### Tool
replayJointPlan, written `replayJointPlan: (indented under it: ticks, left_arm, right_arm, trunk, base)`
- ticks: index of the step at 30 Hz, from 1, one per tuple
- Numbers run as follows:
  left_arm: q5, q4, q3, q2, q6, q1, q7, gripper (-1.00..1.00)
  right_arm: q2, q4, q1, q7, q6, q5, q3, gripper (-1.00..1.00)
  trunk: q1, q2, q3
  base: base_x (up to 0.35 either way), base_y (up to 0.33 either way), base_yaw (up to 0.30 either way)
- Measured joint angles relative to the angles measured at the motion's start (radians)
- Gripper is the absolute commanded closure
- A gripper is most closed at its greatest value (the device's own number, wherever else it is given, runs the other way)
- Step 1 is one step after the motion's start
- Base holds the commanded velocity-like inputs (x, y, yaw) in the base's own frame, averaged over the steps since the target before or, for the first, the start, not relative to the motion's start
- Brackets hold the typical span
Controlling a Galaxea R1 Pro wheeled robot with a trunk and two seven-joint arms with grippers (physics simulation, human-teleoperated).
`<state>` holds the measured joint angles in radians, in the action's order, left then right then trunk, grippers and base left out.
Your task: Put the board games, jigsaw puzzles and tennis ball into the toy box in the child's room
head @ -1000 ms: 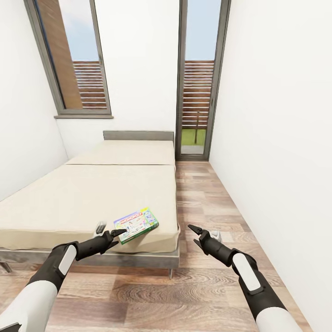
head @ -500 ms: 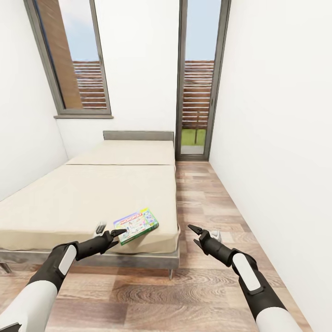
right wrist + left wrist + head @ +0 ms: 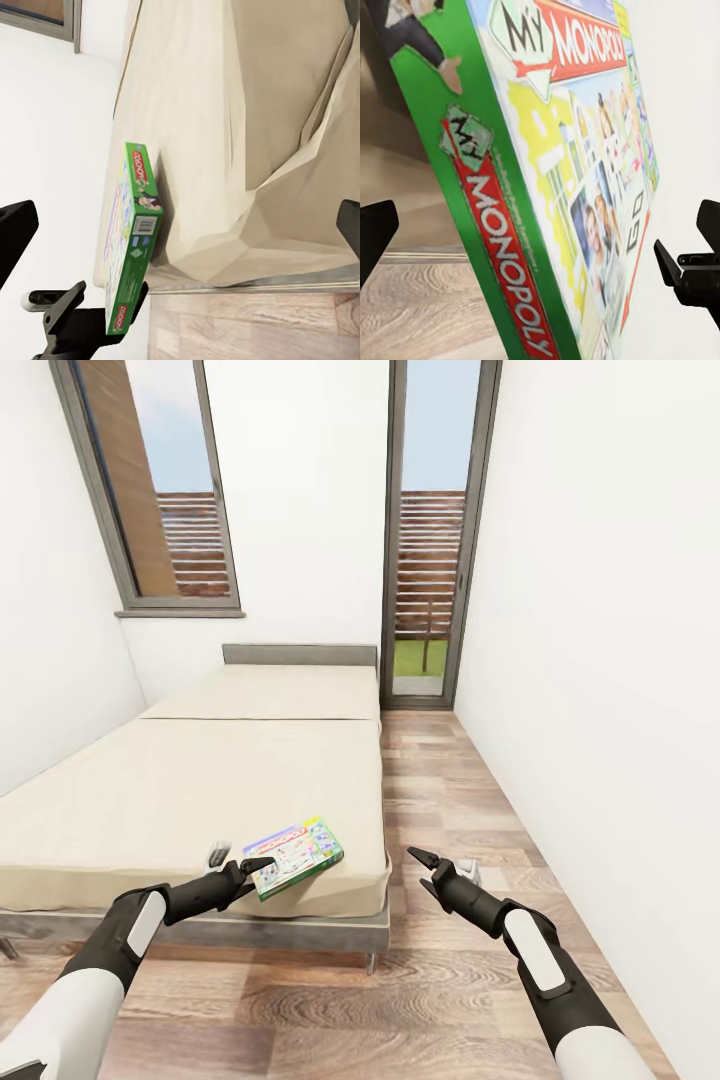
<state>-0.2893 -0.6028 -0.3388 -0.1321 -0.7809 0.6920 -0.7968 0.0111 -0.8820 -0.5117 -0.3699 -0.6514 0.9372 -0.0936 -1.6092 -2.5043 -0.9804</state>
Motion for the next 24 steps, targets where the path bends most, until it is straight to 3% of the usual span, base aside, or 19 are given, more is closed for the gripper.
replayJointPlan:
  ticks: [14, 15, 24]
  left_arm:
    - [0.000, 0.000, 0.000, 0.000, 0.000, 0.001, 0.000, -1.00]
    - [0.000, 0.000, 0.000, 0.000, 0.000, 0.001, 0.000, 1.00]
    - [-0.013, 0.000, 0.000, 0.001, -0.006, -0.002, 0.001, 1.00]
  right_arm:
    - [0.000, 0.000, 0.000, 0.000, 0.000, 0.000, 0.000, -1.00]
    - [0.000, 0.000, 0.000, 0.000, 0.000, 0.000, 0.000, -1.00]
    - [-0.001, 0.000, 0.000, 0.000, 0.000, 0.000, 0.000, -1.00]
  trunk:
    - [0.000, 0.000, 0.000]
    - [0.000, 0.000, 0.000]
    - [0.000, 0.000, 0.000]
  base:
    - [0.002, 0.000, 0.000]
    - [0.000, 0.000, 0.000]
    - [0.000, 0.000, 0.000]
